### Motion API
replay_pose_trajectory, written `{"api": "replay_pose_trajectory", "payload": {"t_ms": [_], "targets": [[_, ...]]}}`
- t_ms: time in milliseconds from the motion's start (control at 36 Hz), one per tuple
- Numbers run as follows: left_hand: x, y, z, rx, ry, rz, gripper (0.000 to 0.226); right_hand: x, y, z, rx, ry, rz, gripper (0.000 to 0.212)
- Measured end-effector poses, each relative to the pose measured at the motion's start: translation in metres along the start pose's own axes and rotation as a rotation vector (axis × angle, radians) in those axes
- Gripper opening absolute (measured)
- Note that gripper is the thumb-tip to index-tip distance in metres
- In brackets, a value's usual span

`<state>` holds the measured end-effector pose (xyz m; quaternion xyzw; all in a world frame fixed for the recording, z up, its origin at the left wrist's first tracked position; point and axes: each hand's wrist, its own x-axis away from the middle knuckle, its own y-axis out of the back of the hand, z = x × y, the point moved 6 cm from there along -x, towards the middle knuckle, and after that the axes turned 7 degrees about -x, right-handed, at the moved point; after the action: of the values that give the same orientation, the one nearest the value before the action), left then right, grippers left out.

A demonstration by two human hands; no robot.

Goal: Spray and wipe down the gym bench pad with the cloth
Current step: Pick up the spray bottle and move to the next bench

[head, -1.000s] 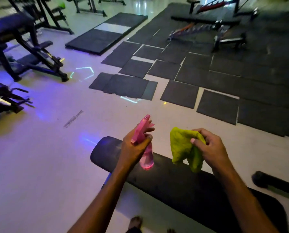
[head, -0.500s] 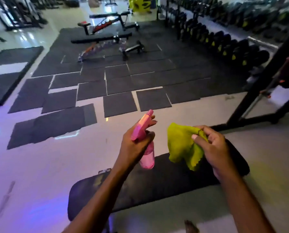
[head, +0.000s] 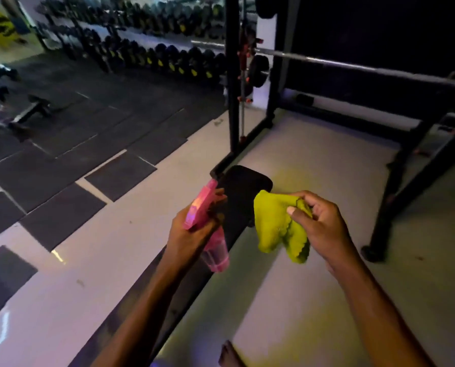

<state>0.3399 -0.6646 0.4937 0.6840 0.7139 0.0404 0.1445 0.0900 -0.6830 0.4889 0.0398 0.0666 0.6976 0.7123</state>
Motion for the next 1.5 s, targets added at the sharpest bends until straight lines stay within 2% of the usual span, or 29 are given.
{"api": "replay_pose_trajectory", "payload": {"t_ms": [194,306,444,722,861,944,1139,1194,1306,1389,1500], "targets": [[0.071,-0.054,-0.022,0.063,-0.031,0.134,0.053,0.111,0.056,-0.027,0.014,-0.049,-0.19,0.024],[0.116,-0.073,-0.029,0.094,-0.039,0.204,0.062,0.182,0.076,-0.034,0.064,-0.085,-0.286,0.015],[0.17,-0.092,-0.026,0.074,-0.033,0.309,0.061,0.263,0.089,-0.04,0.099,-0.156,-0.389,0.016],[0.265,-0.118,0.005,0.057,-0.07,0.616,0.054,0.421,0.087,-0.07,0.079,-0.24,-0.669,0.013],[0.318,-0.125,0.017,0.058,-0.09,0.708,0.054,0.506,0.073,-0.092,0.027,-0.288,-0.825,0.015],[0.352,-0.132,0.022,0.034,-0.092,0.764,0.053,0.557,0.066,-0.103,0.026,-0.343,-0.908,0.026],[0.433,-0.158,0.033,0.032,-0.065,0.869,0.052,0.658,0.068,-0.137,0.104,-0.481,-1.043,0.017],[0.457,-0.17,0.035,0.001,-0.069,0.899,0.054,0.686,0.073,-0.148,0.12,-0.532,-1.095,0.022],[0.505,-0.204,0.046,-0.05,-0.076,0.944,0.053,0.735,0.088,-0.167,0.152,-0.58,-1.134,0.026],[0.537,-0.232,0.053,-0.092,-0.104,0.967,0.065,0.769,0.102,-0.186,0.161,-0.637,-1.136,0.025],[0.58,-0.271,0.063,-0.083,-0.055,0.943,0.061,0.804,0.125,-0.216,0.16,-0.7,-1.11,0.031]]}}
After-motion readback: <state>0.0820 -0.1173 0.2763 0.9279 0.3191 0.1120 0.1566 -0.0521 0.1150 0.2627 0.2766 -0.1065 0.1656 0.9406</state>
